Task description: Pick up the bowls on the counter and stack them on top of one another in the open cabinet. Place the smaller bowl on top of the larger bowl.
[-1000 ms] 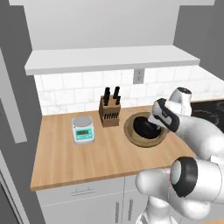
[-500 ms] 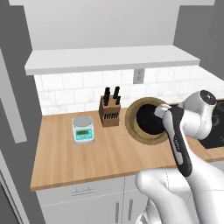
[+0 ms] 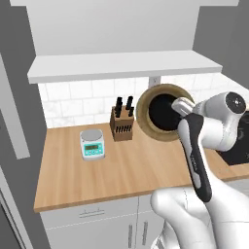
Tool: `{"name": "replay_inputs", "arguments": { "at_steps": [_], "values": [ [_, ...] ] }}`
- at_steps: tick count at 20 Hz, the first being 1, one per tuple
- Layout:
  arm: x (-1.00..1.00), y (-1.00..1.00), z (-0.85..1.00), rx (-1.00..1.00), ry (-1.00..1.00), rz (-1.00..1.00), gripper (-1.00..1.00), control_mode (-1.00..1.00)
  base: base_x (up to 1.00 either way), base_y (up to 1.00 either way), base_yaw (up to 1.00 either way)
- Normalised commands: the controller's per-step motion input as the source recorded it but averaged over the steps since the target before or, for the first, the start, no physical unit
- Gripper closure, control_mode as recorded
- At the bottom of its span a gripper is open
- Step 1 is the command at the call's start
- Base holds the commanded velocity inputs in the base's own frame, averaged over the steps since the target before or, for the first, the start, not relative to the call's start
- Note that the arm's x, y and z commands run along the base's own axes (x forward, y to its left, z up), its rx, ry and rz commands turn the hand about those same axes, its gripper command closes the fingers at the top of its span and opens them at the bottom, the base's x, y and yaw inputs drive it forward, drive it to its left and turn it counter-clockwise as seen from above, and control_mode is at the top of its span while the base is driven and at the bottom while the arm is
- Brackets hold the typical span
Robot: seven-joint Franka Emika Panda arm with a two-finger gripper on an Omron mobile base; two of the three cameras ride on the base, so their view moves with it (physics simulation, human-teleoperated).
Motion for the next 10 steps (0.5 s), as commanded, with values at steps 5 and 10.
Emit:
{"name": "replay_inputs", "arguments": {
  "at_steps": [5,10],
  "values": [
    [0.09,0.00,1.00,0.11,0.00,-0.12,1.00,-1.00,0.00,0.00,0.00],
    [0.19,0.00,1.00,0.26,0.10,-0.14,1.00,-1.00,0.00,0.00,0.00]
  ]
}}
